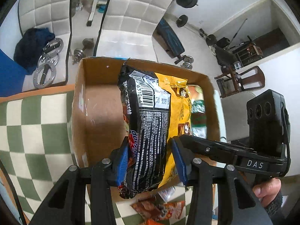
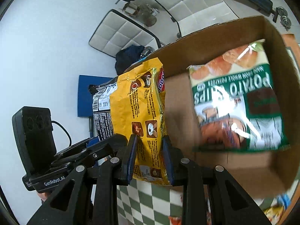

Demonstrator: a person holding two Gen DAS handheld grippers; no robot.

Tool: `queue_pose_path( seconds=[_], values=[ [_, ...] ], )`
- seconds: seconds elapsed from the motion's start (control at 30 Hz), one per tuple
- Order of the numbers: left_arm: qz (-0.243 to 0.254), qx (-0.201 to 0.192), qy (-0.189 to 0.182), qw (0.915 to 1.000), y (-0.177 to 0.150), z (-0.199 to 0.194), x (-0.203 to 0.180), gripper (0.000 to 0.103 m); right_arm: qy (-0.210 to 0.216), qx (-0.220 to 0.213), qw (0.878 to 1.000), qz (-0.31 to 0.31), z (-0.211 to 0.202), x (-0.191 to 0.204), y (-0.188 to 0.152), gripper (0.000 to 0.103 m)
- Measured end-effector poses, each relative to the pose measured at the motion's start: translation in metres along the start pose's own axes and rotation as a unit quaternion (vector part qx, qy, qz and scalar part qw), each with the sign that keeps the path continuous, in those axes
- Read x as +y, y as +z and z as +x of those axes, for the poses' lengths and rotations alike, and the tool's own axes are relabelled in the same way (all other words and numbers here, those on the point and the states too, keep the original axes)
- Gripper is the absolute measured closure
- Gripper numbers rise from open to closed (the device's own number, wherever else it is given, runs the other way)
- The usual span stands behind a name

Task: Organize snacks
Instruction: 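Lower the noodle pack into the box beside the chips bag and open the left tool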

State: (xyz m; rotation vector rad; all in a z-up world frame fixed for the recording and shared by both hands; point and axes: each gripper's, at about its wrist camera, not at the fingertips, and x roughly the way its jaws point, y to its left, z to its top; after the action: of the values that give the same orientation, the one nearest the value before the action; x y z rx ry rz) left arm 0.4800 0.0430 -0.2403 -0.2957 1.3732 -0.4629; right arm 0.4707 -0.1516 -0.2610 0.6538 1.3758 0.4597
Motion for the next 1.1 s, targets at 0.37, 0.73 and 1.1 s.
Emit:
queue_pose_path(
  seconds=[0.37, 0.73, 1.1],
  values=[
    [-0.019, 0.029, 0.011, 0.9993, 0.027, 0.035, 0.026, 0.062, -0.026, 0.028, 0.999, 0.010, 0.054, -0.020, 0.047, 0.074],
    [-0.014, 0.025, 0.105, 0.9941, 0.028, 0.017, 0.020, 0.059, -0.090, 0.026, 0.996, 0.005, 0.063, -0.013, 0.059, 0.059],
    [0.009, -0.045, 0.168, 0.9846, -0.012, -0.036, -0.009, 0.059, -0.223, -0.040, 0.973, -0.040, -0.008, 0.024, 0.011, 0.041]
  ],
)
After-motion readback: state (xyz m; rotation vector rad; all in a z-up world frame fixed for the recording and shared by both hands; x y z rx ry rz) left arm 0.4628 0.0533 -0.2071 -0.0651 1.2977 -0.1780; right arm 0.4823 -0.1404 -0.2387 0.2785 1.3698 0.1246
